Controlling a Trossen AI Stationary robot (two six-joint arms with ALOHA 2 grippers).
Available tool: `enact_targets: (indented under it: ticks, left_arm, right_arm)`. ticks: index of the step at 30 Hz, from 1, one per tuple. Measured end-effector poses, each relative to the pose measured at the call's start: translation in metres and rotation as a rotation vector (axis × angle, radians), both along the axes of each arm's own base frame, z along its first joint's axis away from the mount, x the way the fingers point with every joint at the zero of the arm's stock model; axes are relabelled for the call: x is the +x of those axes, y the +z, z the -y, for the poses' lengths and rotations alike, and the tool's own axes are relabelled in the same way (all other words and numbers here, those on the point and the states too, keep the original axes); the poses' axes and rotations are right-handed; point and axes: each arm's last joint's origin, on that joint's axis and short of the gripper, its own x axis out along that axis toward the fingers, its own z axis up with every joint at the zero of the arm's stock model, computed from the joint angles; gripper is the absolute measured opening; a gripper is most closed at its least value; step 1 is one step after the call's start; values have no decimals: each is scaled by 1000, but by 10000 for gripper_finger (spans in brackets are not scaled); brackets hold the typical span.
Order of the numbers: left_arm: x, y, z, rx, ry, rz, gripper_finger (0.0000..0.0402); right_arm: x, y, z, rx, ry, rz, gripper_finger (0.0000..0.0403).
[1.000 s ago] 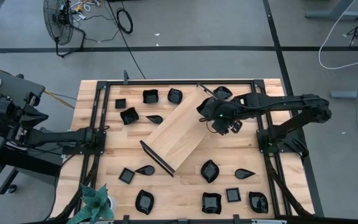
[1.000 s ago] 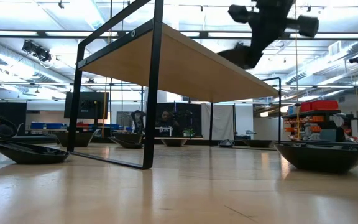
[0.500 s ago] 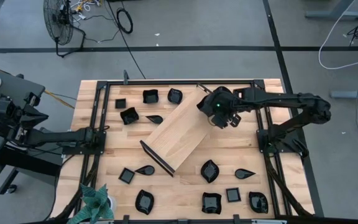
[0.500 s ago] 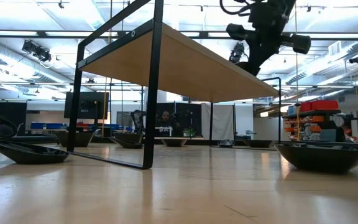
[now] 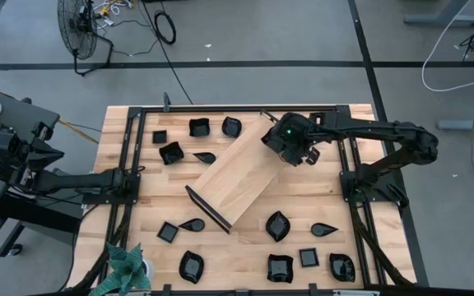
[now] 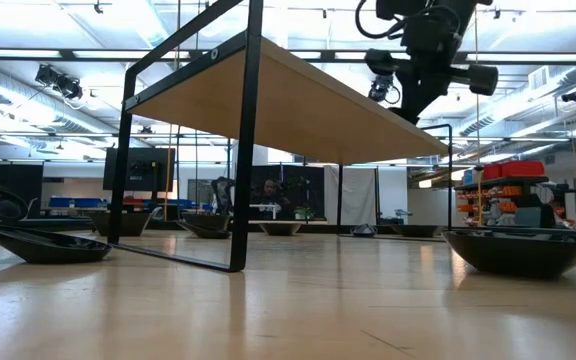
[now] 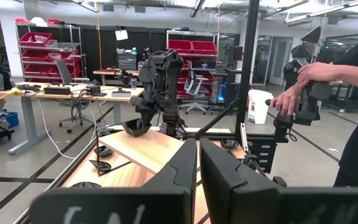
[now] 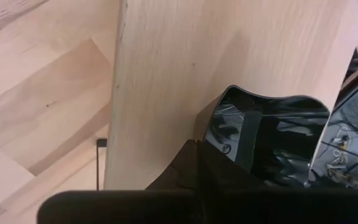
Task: Pick & Place Mini shaped plates
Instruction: Put the black wave square shaped bowl on the shelf
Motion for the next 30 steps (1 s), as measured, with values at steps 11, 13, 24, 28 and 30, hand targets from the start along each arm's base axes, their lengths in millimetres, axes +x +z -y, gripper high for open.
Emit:
enact_targets:
  ticks: [11, 13, 24, 28, 30]
  left_arm:
    - [0, 0, 0, 0, 0, 0, 25]
    - [0, 0, 0, 0, 0, 0, 25]
    - [0, 0, 0, 0, 0, 0, 25]
    - [0, 0, 0, 0, 0, 0, 25]
    - [0, 0, 0, 0, 0, 0, 25]
  right_arm:
    - [1, -1, 8, 25, 0, 16, 0]
    - [1, -2, 9, 33, 0, 14, 0]
    - [4, -5, 11, 58, 4, 10, 3]
    - [5, -6, 11, 58, 4, 11, 4]
    - [5, -6, 11, 57, 4, 13, 5]
